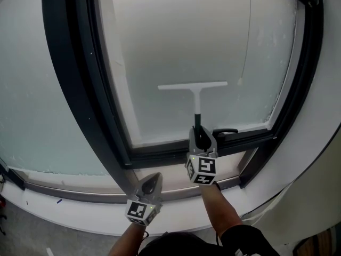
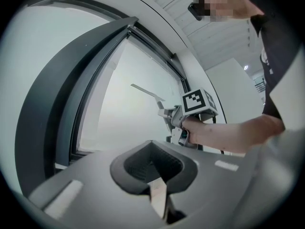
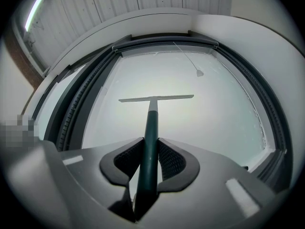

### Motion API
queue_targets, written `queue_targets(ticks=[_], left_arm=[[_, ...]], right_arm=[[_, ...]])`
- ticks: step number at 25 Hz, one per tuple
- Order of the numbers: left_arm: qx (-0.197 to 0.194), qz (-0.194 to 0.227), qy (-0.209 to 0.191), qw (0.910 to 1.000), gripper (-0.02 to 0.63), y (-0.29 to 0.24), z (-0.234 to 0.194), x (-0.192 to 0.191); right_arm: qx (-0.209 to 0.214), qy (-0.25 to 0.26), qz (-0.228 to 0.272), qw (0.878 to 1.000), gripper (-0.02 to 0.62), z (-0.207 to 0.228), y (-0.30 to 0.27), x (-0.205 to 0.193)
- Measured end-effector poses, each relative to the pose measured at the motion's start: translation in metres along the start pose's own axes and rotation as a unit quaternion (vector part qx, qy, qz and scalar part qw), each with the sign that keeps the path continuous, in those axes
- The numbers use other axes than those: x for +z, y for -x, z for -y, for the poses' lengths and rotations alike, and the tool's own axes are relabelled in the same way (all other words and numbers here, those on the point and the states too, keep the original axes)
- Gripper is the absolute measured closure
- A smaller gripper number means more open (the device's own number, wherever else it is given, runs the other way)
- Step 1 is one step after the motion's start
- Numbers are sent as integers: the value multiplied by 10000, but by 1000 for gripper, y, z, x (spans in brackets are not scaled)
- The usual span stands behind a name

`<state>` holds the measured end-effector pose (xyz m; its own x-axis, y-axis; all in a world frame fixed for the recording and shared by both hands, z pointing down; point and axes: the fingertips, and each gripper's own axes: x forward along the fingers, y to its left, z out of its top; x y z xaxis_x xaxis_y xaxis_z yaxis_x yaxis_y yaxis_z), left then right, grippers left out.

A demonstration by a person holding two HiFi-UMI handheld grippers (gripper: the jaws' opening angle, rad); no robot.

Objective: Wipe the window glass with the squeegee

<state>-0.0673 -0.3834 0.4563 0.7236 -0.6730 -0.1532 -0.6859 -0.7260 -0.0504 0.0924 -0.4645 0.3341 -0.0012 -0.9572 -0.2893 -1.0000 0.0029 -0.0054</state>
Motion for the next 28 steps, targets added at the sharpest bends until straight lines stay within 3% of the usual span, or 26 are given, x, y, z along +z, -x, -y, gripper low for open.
queue_targets(ticks=[5,21,28], left_arm=[[7,64,253,9997,607,-3,3,-3],[55,1,293,9996,606,-10,6,-2],[-124,-71,262,9996,606,-15,15,-13]], right_arm=[[-12,-9,-47,10000,500,-1,2,-10],[-20,45,-198,9998,500,7,22,-38],[-45,24,-376,9993,500,7,30,-53]])
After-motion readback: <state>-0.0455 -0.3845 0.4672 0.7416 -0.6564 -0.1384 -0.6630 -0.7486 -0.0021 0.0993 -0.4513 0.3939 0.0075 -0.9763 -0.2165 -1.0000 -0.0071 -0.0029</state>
